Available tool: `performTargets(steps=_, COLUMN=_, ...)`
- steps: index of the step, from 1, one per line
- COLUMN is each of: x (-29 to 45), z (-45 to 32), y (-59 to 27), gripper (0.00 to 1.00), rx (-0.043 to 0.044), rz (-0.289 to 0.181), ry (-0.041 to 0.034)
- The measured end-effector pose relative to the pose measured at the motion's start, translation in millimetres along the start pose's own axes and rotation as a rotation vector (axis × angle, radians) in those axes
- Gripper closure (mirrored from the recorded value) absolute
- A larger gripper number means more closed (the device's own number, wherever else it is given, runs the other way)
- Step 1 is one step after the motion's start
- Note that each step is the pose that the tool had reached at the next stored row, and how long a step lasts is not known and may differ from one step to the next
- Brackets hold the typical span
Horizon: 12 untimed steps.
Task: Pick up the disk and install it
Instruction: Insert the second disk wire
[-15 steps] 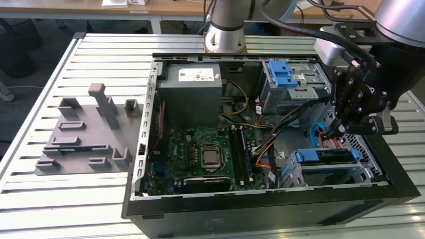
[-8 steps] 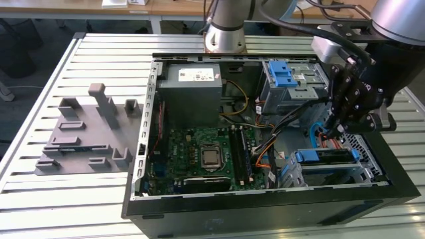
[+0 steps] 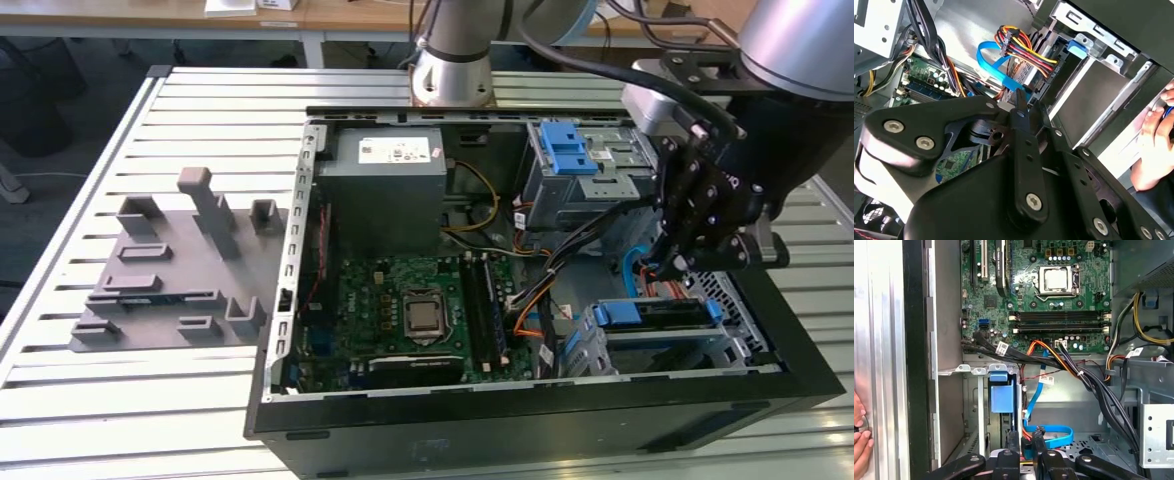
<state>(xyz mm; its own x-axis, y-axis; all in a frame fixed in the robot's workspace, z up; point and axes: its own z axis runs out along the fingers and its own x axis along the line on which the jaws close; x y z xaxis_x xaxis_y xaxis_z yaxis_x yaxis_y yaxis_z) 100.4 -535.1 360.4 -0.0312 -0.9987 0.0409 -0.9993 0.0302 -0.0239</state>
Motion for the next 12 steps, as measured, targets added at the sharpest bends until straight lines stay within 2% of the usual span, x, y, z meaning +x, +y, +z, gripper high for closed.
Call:
performTargets(steps=9, x=-1.1, z=5.4, y=0.2, gripper=0.75, rx=-0.0027, rz=0.000, ry=-0.0001)
performTargets(steps=10, x=-1.2, z=6.1, y=0.2, gripper=0.77, rx=-0.0029, rz=0.000, ry=0.0000)
performTargets(steps=11, x=-1.2, z=6.8, y=0.2, gripper=0.83, rx=-0.0030, rz=0.000, ry=0.0000)
performTargets(steps=12, x=-1.2, z=7.4, y=0.2, gripper=0.83, rx=-0.0031, rz=0.000, ry=-0.0014)
